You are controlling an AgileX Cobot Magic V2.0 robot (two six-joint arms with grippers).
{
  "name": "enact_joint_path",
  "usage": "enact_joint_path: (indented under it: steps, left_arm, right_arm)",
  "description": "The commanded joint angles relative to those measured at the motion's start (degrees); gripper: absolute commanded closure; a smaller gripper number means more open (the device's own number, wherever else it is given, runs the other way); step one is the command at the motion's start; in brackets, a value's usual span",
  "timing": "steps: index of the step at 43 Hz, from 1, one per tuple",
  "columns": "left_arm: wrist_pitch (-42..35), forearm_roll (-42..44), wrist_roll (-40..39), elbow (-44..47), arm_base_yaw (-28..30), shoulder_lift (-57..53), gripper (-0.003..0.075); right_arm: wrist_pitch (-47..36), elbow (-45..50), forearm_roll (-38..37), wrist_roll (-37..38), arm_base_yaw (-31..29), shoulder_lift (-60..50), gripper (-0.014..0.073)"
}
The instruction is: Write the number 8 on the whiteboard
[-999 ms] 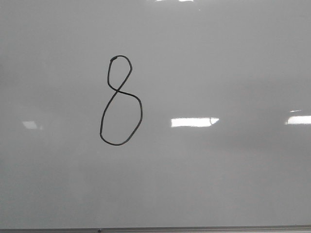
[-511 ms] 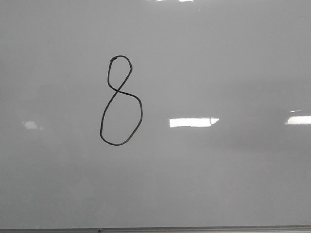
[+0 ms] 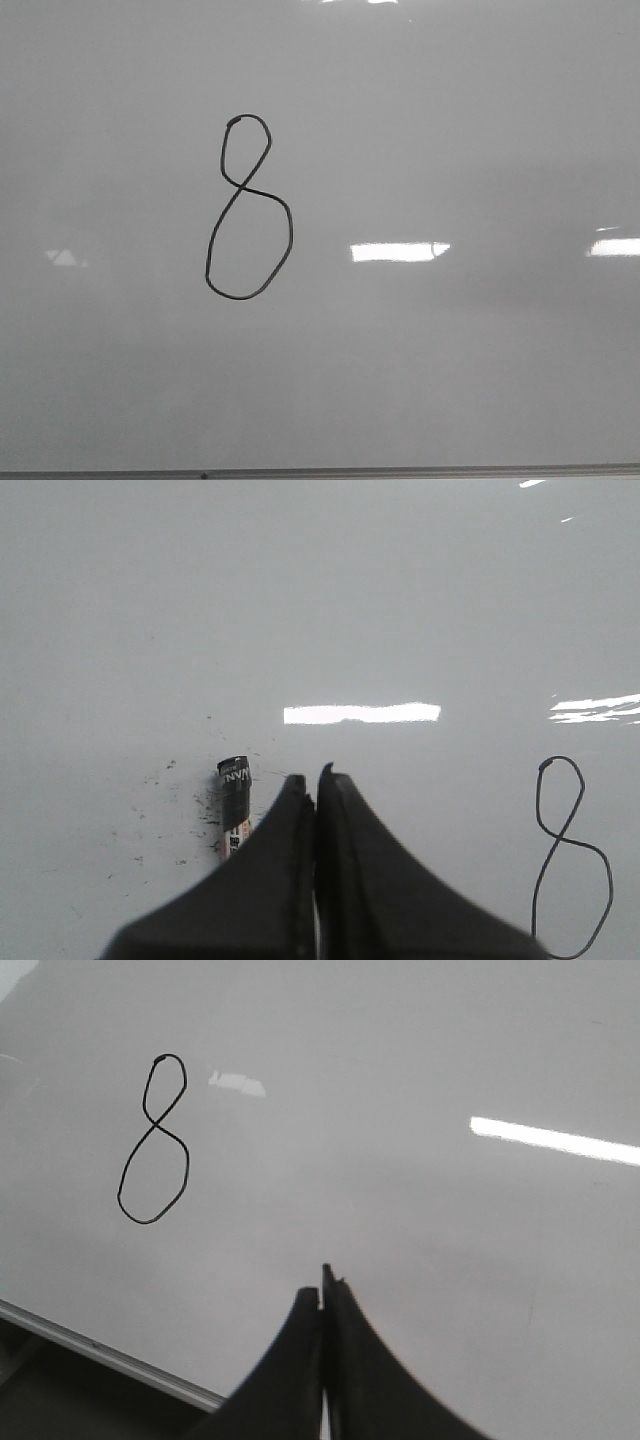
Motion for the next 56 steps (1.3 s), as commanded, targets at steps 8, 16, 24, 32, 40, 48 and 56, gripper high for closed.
enact_joint_path:
  steps: [8, 16, 24, 32, 40, 48, 56]
  left_arm:
    - [-3.8, -0.9, -0.5, -1.3, 0.0, 0.2, 0.0741]
    - [-4.4, 15.6, -14.9, 2.2, 0.0, -3.5, 0.0741]
    - [-4.7, 23.8, -22.8, 9.3, 0.1, -11.4, 0.0741]
    - [-4.7, 23.8, -22.8, 17.6, 2.5, -18.4, 0.0741]
    - [-7.4, 23.8, -22.8, 23.6, 5.7, -20.6, 0.0741]
    - [-10.9, 23.8, -22.8, 25.8, 5.9, -20.7, 0.0741]
    - [-10.9, 23.8, -22.8, 25.8, 5.9, -20.6, 0.0741]
  right_arm:
    - [-4.3, -1.5, 1.2, -0.1, -0.5, 0.7, 0.0663]
    - [-4.3, -1.5, 1.2, -0.1, -0.5, 0.7, 0.0663]
    - [-4.3, -1.5, 1.2, -0.1, -0.5, 0.7, 0.0663]
    - [-4.3, -1.5, 1.2, -0.1, -0.5, 0.7, 0.0663]
    - [-4.3, -1.5, 1.2, -0.1, -0.5, 0.7, 0.0663]
    - [-4.2, -1.5, 1.2, -0.1, -0.5, 0.7, 0.0663]
    - [-4.2, -1.5, 1.2, -0.1, -0.5, 0.7, 0.0663]
